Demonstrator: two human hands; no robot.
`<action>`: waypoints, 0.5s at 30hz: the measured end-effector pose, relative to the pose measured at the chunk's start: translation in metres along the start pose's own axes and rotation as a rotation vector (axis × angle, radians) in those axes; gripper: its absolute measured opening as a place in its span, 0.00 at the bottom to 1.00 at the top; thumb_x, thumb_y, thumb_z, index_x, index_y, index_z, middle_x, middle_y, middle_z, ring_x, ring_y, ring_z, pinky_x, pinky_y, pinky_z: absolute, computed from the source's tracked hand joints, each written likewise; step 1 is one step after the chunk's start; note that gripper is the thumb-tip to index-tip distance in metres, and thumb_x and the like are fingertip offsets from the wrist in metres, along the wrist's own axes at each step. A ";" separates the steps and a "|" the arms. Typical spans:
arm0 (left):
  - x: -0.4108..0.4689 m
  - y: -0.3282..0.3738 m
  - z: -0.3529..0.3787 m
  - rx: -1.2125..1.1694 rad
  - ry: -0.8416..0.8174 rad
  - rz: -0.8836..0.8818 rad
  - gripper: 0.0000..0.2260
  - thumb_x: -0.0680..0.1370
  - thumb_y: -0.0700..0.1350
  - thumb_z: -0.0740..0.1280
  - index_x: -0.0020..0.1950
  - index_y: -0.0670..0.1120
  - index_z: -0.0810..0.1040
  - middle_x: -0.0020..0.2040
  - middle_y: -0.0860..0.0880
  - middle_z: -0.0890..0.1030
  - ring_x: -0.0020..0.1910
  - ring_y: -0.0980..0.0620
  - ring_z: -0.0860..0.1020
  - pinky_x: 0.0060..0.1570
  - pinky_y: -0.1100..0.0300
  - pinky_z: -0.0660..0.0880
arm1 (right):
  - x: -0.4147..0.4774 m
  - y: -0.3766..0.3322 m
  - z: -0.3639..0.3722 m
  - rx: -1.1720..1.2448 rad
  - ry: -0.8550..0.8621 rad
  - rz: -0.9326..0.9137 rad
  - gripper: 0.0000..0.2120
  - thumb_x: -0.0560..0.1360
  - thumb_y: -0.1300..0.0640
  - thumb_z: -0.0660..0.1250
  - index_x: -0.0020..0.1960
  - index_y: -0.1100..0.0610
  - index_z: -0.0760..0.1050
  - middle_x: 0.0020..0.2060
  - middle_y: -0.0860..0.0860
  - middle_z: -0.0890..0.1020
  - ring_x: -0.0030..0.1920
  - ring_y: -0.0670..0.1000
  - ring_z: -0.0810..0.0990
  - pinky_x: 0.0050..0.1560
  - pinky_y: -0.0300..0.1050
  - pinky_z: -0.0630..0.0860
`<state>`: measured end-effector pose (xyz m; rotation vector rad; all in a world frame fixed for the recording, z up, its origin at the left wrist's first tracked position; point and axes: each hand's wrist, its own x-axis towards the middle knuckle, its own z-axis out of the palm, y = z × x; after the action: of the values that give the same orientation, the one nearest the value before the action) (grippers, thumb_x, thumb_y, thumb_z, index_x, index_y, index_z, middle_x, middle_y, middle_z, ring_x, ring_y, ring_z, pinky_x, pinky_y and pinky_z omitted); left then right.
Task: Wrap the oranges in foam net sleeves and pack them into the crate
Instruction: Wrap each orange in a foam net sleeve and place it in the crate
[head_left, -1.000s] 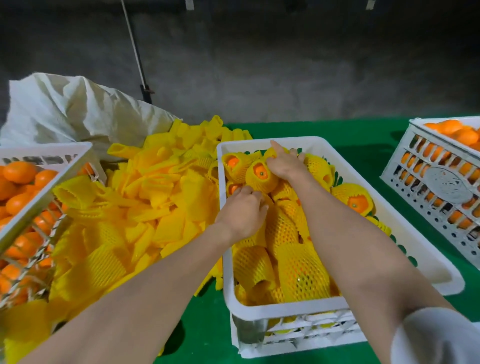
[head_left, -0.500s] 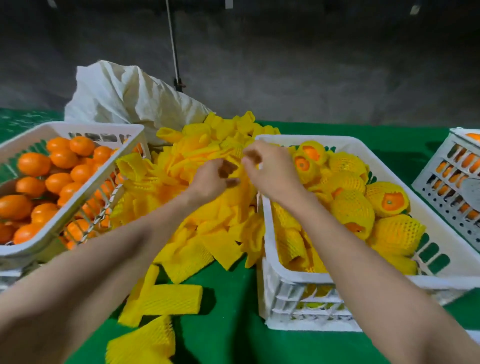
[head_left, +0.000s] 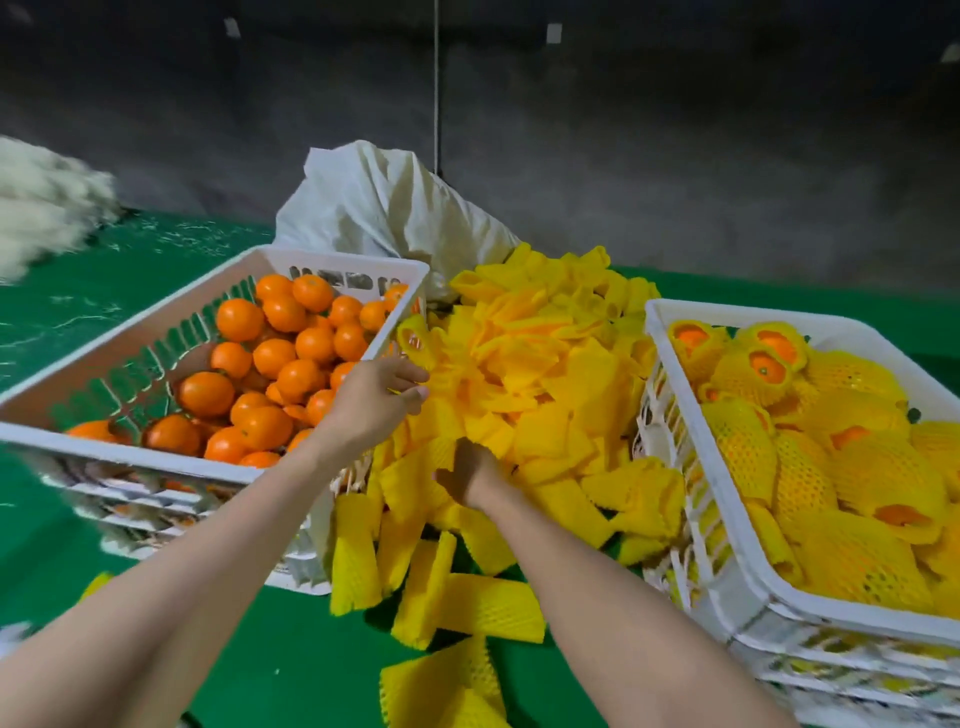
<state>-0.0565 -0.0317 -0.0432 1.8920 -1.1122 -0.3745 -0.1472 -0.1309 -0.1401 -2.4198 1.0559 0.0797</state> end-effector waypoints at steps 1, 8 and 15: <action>-0.002 -0.001 -0.005 -0.006 -0.012 0.018 0.05 0.78 0.41 0.67 0.54 0.44 0.77 0.47 0.44 0.81 0.44 0.50 0.81 0.45 0.55 0.76 | 0.008 -0.004 0.007 0.038 0.023 0.052 0.29 0.77 0.49 0.64 0.69 0.66 0.60 0.66 0.63 0.70 0.67 0.60 0.70 0.61 0.48 0.68; -0.001 -0.004 -0.035 -0.035 -0.043 0.095 0.11 0.78 0.38 0.66 0.61 0.39 0.77 0.59 0.42 0.79 0.58 0.47 0.78 0.58 0.54 0.76 | 0.020 -0.003 0.005 0.331 0.268 0.062 0.12 0.71 0.59 0.72 0.52 0.64 0.78 0.51 0.59 0.82 0.53 0.56 0.79 0.47 0.44 0.71; 0.023 0.003 -0.053 -0.111 -0.376 0.117 0.20 0.78 0.28 0.59 0.65 0.44 0.74 0.62 0.45 0.77 0.60 0.52 0.76 0.56 0.54 0.77 | -0.035 -0.016 -0.095 0.627 0.376 -0.349 0.09 0.68 0.70 0.72 0.41 0.59 0.76 0.34 0.48 0.77 0.33 0.35 0.73 0.38 0.30 0.69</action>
<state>-0.0125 -0.0223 -0.0072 1.6903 -1.4096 -0.7318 -0.1739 -0.1417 -0.0416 -2.0219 0.6466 -0.7366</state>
